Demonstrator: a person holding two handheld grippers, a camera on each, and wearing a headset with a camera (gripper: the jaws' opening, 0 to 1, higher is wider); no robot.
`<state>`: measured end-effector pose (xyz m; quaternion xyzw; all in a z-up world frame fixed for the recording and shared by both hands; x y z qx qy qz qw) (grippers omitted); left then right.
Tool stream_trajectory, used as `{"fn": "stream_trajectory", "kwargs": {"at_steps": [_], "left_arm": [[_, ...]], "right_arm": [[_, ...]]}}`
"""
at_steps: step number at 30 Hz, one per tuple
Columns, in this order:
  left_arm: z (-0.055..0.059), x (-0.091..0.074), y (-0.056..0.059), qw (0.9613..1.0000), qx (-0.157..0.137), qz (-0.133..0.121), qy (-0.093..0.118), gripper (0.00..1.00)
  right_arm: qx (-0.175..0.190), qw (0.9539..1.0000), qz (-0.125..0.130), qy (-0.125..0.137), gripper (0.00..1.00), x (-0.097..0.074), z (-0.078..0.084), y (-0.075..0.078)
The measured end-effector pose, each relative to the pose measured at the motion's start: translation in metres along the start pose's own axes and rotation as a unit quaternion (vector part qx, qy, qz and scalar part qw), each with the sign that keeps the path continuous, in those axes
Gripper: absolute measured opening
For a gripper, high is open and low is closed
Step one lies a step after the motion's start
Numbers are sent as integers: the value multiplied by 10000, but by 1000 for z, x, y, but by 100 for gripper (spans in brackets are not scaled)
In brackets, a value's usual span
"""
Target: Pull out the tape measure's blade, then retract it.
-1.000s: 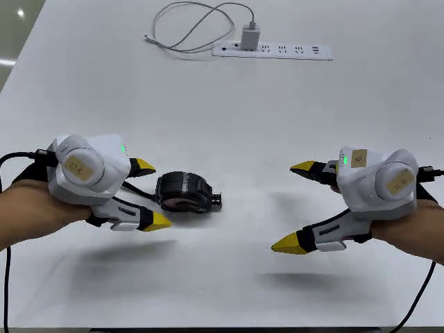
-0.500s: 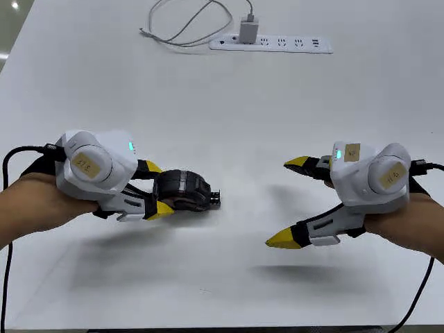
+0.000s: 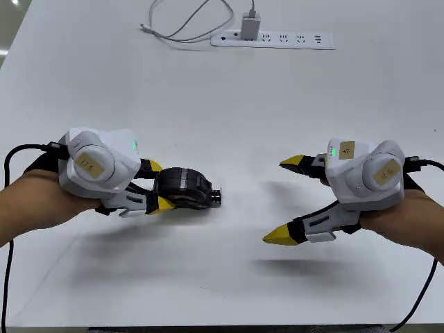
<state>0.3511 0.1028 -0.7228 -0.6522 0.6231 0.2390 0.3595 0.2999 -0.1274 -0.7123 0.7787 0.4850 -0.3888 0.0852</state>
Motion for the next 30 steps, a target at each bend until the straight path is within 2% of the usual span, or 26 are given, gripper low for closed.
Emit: {"fn": "stream_trajectory", "kwargs": {"at_steps": [7, 13, 20, 30], "left_arm": [[0, 0, -1, 10000, -16, -3, -41, 26], [-1, 1, -1, 10000, -37, 2, -72, 26], [-1, 1, -2, 9999, -76, 3, -88, 26], [-1, 1, -2, 9999, -125, -11, -105, 26]], "right_arm": [[-85, 9999, -58, 95, 75, 8, -8, 3], [-178, 9997, -164, 107, 68, 24, -16, 3], [-368, 9986, -348, 136, 52, 40, -22, 3], [-511, 9974, -488, 132, 40, 65, -23, 3]]}}
Point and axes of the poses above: the centre of the closed fingertips' face, and the gripper's own axes: x roughly forward along the fingers, y roughly to its right, z roughly out of its underside, the point moved 7 cm from there along -x, roughly backward along the fingers, and after that the axes turned 13 degrees about x, right-handed, at the moved point
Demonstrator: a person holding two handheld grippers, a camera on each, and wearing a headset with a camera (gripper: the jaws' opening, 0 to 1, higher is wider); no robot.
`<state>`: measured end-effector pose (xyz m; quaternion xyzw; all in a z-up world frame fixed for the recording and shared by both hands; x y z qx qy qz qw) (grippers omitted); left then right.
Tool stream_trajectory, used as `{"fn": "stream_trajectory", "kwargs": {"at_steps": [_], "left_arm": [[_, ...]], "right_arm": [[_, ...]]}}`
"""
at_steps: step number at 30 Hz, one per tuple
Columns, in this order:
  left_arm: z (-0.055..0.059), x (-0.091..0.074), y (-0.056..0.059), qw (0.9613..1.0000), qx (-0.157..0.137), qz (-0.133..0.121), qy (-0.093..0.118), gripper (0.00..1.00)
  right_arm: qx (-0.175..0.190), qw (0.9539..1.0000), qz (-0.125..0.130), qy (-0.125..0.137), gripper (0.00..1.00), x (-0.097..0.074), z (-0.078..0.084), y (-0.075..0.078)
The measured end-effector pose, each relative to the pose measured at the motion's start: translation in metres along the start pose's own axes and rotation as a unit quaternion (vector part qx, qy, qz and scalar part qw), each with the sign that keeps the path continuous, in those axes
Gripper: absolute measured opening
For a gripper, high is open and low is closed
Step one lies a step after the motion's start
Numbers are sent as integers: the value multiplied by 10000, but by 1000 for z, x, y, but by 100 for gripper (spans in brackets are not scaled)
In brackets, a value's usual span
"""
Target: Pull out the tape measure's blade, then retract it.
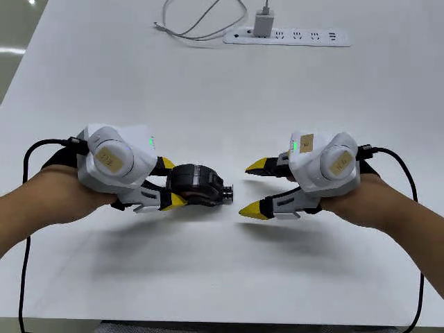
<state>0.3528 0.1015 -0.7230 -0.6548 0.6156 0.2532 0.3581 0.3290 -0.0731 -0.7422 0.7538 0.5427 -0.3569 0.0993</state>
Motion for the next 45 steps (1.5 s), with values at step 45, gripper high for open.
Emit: {"fn": "stream_trajectory", "kwargs": {"at_steps": [45], "left_arm": [[0, -1, 1, 9999, 119, 3, -32, 25]], "right_arm": [[-463, 9985, -207, 185, 10, 29, 0, 2]]}}
Point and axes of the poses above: the centre of the closed fingertips' face, and the gripper's own axes: x roughly forward along the fingers, y roughly to its right, z roughly out of its underside, the point moved 7 cm from there along -x, roughly backward along the fingers, and after that the axes turned 13 degrees about x, right-handed, at the moved point
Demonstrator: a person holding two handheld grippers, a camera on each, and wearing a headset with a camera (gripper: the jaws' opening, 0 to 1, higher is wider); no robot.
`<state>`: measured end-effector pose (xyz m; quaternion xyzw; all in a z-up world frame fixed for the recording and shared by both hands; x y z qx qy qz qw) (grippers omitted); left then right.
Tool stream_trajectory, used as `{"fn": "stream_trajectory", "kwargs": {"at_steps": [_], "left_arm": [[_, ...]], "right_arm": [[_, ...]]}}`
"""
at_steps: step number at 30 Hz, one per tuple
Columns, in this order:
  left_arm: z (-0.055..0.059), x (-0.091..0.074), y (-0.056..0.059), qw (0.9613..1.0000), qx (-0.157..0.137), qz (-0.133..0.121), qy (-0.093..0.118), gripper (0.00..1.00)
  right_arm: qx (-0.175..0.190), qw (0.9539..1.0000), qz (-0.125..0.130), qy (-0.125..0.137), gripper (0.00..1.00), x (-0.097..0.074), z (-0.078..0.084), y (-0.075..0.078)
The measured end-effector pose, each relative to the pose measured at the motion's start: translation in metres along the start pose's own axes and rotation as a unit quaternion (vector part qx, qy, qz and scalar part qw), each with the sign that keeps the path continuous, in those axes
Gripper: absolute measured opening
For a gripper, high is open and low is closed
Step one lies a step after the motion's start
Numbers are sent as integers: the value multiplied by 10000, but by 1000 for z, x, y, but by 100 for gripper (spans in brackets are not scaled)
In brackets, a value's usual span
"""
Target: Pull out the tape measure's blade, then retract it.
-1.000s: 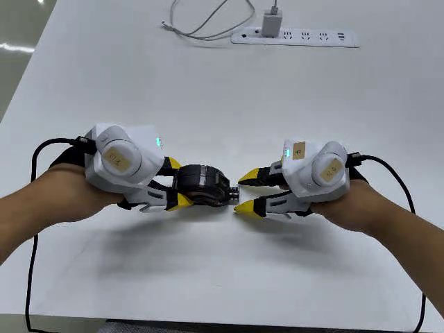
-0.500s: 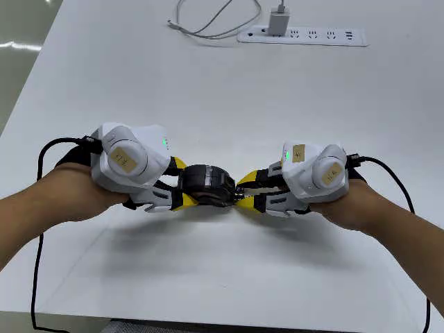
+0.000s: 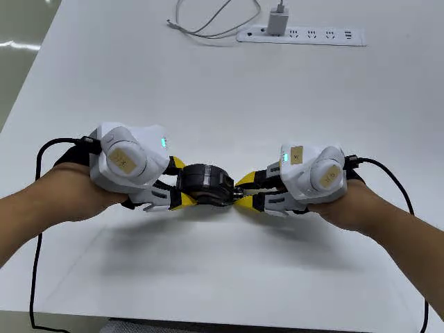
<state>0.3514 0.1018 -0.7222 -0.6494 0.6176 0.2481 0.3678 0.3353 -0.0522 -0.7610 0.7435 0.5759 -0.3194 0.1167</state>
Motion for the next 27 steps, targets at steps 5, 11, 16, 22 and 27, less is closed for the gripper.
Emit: {"fn": "stream_trajectory", "kwargs": {"at_steps": [5, 11, 16, 22, 27], "left_arm": [[0, 0, 0, 10000, 33, 7, -5, 24], [0, -1, 0, 10000, 49, -8, -19, 25], [0, -1, 0, 10000, 52, 3, -28, 24], [0, -1, 0, 10000, 32, -3, -17, 24], [1, 0, -1, 10000, 57, 5, -11, 24]], "right_arm": [[-44, 10000, 2, -18, 10, 0, 0, 0], [-66, 10000, -10, -13, 10, 0, 0, 0], [-106, 9999, -27, -30, 9, 0, 0, 0], [-134, 9999, -39, -18, 9, -2, 0, 1], [-147, 9999, -26, -47, 9, -6, 2, 3]]}}
Point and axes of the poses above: the centre of the closed fingertips' face, and the gripper's own axes: x roughly forward along the fingers, y roughly to its right, z roughly out of its underside, the point moved 7 cm from there along -x, roughly backward along the fingers, and after that the axes turned 13 degrees about x, right-handed, at the moved point
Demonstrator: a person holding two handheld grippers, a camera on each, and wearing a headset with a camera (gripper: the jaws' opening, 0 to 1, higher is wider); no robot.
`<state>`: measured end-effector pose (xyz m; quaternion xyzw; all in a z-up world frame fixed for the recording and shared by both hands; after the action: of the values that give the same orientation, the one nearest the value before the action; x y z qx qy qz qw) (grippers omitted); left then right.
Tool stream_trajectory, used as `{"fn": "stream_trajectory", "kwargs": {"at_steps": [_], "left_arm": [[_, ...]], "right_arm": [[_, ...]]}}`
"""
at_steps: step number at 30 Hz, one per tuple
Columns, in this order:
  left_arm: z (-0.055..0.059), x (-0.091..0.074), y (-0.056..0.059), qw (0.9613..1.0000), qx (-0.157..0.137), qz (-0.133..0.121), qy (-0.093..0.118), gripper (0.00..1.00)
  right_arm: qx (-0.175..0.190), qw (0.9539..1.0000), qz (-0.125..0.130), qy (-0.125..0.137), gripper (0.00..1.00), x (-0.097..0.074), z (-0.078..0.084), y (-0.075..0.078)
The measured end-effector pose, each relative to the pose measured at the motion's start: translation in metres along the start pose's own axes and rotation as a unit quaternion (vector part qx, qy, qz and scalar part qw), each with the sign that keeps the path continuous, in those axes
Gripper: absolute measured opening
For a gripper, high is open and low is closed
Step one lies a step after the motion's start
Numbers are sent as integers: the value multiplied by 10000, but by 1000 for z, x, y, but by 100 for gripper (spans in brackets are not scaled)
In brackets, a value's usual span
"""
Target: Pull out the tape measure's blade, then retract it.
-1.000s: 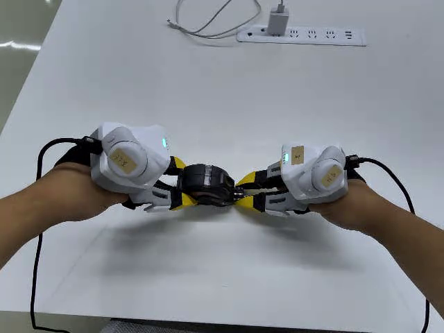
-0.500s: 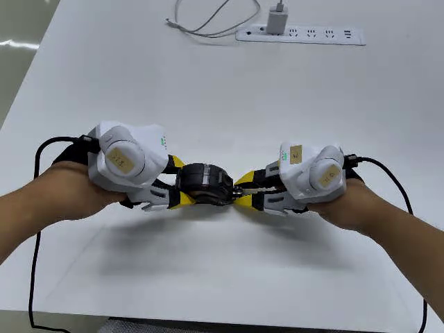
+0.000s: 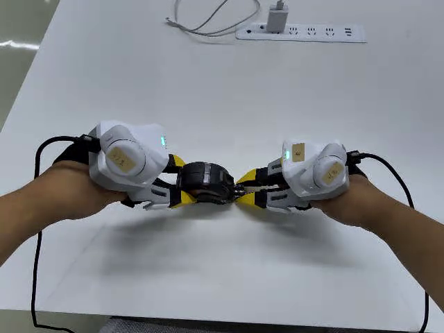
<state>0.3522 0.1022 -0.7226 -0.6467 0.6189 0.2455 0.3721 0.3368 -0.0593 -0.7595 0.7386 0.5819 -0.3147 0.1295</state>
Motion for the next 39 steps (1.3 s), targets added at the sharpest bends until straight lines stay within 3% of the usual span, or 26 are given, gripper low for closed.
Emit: {"fn": "stream_trajectory", "kwargs": {"at_steps": [27, 39], "left_arm": [[-1, 1, -1, 10000, 0, 24, -2, 24], [-1, 1, -1, 10000, 3, 30, -8, 24]], "right_arm": [[101, 9998, 152, -84, 9, -30, 19, 3], [81, 9992, 282, -286, 9, -46, 27, 4]]}}
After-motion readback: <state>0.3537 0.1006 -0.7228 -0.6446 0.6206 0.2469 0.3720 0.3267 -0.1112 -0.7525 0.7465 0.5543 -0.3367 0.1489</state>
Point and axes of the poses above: the centre of the closed fingertips' face, and the gripper's own axes: x roughly forward along the fingers, y roughly to its right, z roughly out of its underside, the point moved 7 cm from there along -x, roughly backward along the fingers, and after that the axes turned 13 degrees about x, right-handed, at the moved point
